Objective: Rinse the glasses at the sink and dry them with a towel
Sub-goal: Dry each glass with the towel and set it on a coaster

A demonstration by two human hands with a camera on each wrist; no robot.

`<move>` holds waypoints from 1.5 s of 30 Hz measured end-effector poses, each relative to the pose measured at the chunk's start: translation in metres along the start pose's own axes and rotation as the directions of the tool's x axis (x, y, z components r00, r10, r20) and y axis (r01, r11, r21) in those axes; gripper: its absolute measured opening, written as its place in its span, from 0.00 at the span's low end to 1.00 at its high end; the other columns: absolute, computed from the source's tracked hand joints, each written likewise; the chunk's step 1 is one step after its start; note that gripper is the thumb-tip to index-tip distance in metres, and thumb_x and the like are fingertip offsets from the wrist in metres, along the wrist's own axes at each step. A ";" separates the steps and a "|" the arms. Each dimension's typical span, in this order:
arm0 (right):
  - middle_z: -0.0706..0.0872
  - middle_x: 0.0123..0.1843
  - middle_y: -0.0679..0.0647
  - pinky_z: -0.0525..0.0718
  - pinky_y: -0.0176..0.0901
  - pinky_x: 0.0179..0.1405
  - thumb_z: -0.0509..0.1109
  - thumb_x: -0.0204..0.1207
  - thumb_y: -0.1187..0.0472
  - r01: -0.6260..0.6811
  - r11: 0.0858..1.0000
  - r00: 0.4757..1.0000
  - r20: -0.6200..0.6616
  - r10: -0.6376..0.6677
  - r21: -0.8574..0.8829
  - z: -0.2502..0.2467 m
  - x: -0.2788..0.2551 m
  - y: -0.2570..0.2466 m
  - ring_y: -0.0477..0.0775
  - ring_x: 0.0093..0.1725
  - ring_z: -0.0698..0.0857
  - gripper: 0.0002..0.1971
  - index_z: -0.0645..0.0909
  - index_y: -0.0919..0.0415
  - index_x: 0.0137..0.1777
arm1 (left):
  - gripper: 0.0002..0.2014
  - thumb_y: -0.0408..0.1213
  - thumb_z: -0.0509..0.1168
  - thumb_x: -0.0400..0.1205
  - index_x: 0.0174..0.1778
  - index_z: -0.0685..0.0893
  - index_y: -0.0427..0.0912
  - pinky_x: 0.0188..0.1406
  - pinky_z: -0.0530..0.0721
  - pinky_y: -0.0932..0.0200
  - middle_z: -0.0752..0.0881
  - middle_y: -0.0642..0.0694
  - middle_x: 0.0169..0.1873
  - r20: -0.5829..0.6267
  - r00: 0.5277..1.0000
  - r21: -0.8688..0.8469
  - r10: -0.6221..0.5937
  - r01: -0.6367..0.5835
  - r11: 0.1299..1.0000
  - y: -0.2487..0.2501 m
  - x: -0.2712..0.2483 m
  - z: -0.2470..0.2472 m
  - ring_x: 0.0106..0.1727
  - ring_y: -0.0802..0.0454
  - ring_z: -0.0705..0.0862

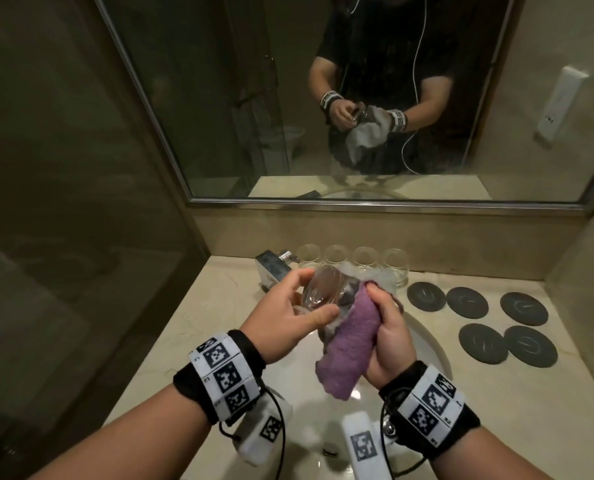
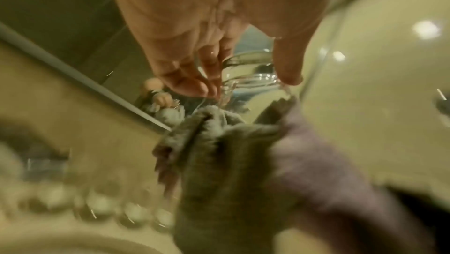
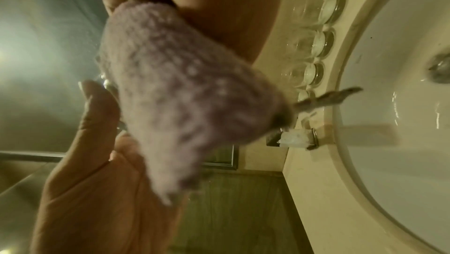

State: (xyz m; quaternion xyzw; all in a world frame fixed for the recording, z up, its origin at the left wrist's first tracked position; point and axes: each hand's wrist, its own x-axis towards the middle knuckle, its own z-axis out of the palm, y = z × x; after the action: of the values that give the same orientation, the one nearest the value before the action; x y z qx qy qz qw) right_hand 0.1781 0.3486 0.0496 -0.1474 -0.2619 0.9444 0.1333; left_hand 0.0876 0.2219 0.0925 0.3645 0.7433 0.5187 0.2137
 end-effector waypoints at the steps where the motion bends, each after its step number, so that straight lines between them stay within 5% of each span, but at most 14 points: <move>1: 0.81 0.64 0.72 0.80 0.61 0.57 0.73 0.69 0.44 -0.009 1.000 1.000 0.003 0.009 0.001 0.000 0.000 0.001 0.68 0.57 0.81 0.32 0.80 0.67 0.66 | 0.28 0.48 0.76 0.73 0.68 0.74 0.53 0.57 0.85 0.57 0.84 0.53 0.60 0.006 1.000 0.033 0.031 -0.031 0.999 0.000 -0.001 0.000 0.58 0.54 0.85; 4: 0.84 0.60 0.70 0.79 0.61 0.63 0.60 0.81 0.44 -0.082 0.997 0.993 -0.081 0.082 -0.005 0.001 0.000 0.003 0.66 0.59 0.81 0.28 0.80 0.70 0.65 | 0.32 0.55 0.74 0.70 0.70 0.72 0.56 0.66 0.78 0.56 0.81 0.59 0.62 0.097 0.974 0.337 0.203 -0.224 0.914 -0.003 -0.004 -0.004 0.64 0.60 0.77; 7: 0.88 0.46 0.63 0.86 0.53 0.51 0.56 0.85 0.55 -0.031 0.996 0.991 -0.134 0.020 -0.080 0.000 0.005 0.011 0.65 0.52 0.83 0.21 0.89 0.64 0.47 | 0.36 0.53 0.76 0.70 0.74 0.70 0.54 0.73 0.70 0.60 0.77 0.58 0.67 0.148 0.948 0.399 0.283 -0.319 0.860 -0.007 -0.006 0.000 0.70 0.62 0.72; 11: 0.88 0.46 0.67 0.87 0.54 0.47 0.55 0.85 0.55 -0.042 0.999 0.999 0.024 0.042 0.018 0.008 -0.010 0.008 0.64 0.46 0.88 0.22 0.88 0.67 0.46 | 0.35 0.41 0.80 0.69 0.71 0.72 0.55 0.65 0.77 0.69 0.83 0.57 0.63 0.110 0.982 0.077 0.156 -0.165 0.983 0.001 -0.007 0.004 0.65 0.65 0.80; 14: 0.89 0.48 0.66 0.89 0.52 0.44 0.63 0.75 0.47 -0.116 0.991 0.978 0.180 0.102 0.070 0.008 -0.017 0.000 0.62 0.43 0.89 0.22 0.91 0.65 0.48 | 0.31 0.49 0.78 0.66 0.65 0.76 0.58 0.62 0.82 0.57 0.87 0.56 0.57 0.036 0.996 -0.067 0.081 -0.079 0.995 0.004 -0.004 -0.003 0.61 0.58 0.84; 19: 0.88 0.50 0.66 0.85 0.59 0.53 0.84 0.54 0.55 0.216 0.959 0.963 0.205 -0.177 -0.183 -0.002 -0.005 0.004 0.63 0.47 0.87 0.31 0.82 0.69 0.55 | 0.27 0.44 0.76 0.67 0.60 0.80 0.40 0.50 0.83 0.61 0.89 0.45 0.50 -0.116 0.991 -0.383 -0.062 0.013 0.924 -0.003 -0.001 0.005 0.49 0.54 0.88; 22: 0.89 0.30 0.60 0.89 0.54 0.31 0.80 0.64 0.72 0.286 0.838 0.958 0.170 -0.232 -0.465 -0.004 -0.004 -0.004 0.53 0.29 0.88 0.08 0.88 0.58 0.35 | 0.32 0.48 0.77 0.65 0.59 0.81 0.30 0.46 0.81 0.58 0.89 0.41 0.44 -0.117 0.964 -0.599 -0.238 0.123 0.791 -0.004 -0.001 0.010 0.43 0.50 0.86; 25: 0.88 0.30 0.49 0.88 0.49 0.27 0.69 0.80 0.61 0.213 0.900 0.975 0.133 -0.175 -0.380 -0.002 0.004 -0.010 0.40 0.31 0.88 0.06 0.84 0.55 0.42 | 0.29 0.48 0.76 0.70 0.60 0.83 0.29 0.49 0.79 0.53 0.86 0.33 0.49 -0.006 0.940 -0.677 -0.342 0.248 0.693 -0.004 -0.002 0.011 0.49 0.42 0.82; 30: 0.88 0.33 0.43 0.82 0.23 0.33 0.71 0.75 0.74 -0.048 0.980 0.999 -0.004 0.048 -0.196 -0.002 0.000 -0.019 0.27 0.32 0.85 0.17 0.75 0.48 0.43 | 0.21 0.44 0.78 0.69 0.53 0.83 0.38 0.50 0.84 0.57 0.90 0.47 0.43 -0.173 0.970 -0.340 -0.173 0.106 0.934 -0.003 -0.006 0.007 0.45 0.55 0.88; 33: 0.91 0.41 0.56 0.88 0.39 0.39 0.89 0.47 0.49 -0.070 0.969 0.986 0.130 0.103 -0.238 -0.004 0.000 -0.017 0.46 0.39 0.90 0.27 0.88 0.60 0.45 | 0.24 0.43 0.81 0.67 0.56 0.80 0.48 0.52 0.84 0.65 0.89 0.55 0.45 -0.143 0.987 -0.016 0.075 -0.078 0.997 -0.002 -0.011 0.001 0.48 0.62 0.87; 36: 0.83 0.60 0.69 0.80 0.61 0.63 0.76 0.70 0.48 -0.284 0.952 0.942 0.153 0.299 -0.112 0.001 -0.002 -0.021 0.67 0.57 0.82 0.31 0.78 0.69 0.67 | 0.31 0.53 0.80 0.65 0.61 0.77 0.51 0.60 0.82 0.62 0.86 0.57 0.54 0.006 0.957 0.258 0.289 -0.281 0.924 -0.003 -0.011 -0.004 0.57 0.60 0.84; 39: 0.75 0.67 0.72 0.71 0.68 0.70 0.74 0.73 0.50 -0.276 0.958 0.945 0.160 0.284 -0.074 -0.002 0.002 -0.023 0.69 0.62 0.76 0.33 0.71 0.67 0.73 | 0.33 0.55 0.79 0.64 0.62 0.76 0.50 0.58 0.83 0.58 0.85 0.56 0.54 -0.013 0.953 0.288 0.303 -0.287 0.914 -0.001 -0.011 -0.005 0.56 0.59 0.84; 42: 0.77 0.62 0.73 0.73 0.69 0.65 0.79 0.66 0.50 -0.139 0.976 0.976 0.143 0.163 -0.165 -0.001 0.002 -0.026 0.71 0.59 0.75 0.36 0.74 0.72 0.67 | 0.34 0.53 0.81 0.62 0.61 0.77 0.47 0.50 0.86 0.51 0.86 0.54 0.51 -0.047 0.969 0.260 0.242 -0.222 0.940 -0.002 -0.012 -0.007 0.50 0.55 0.86; 45: 0.86 0.42 0.66 0.86 0.57 0.43 0.79 0.60 0.56 0.023 0.959 0.989 0.147 0.020 -0.282 0.003 -0.005 -0.025 0.65 0.42 0.83 0.24 0.82 0.72 0.52 | 0.32 0.52 0.80 0.61 0.58 0.79 0.46 0.46 0.87 0.54 0.88 0.52 0.45 -0.104 0.978 0.161 0.180 -0.162 0.974 -0.004 -0.013 -0.006 0.45 0.54 0.87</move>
State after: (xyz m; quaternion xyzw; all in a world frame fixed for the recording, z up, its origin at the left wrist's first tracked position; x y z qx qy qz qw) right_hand 0.1859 0.3661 0.0662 -0.0939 -0.4036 0.9055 0.0916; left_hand 0.0904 0.2075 0.0905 0.4111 0.7578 0.4977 0.0953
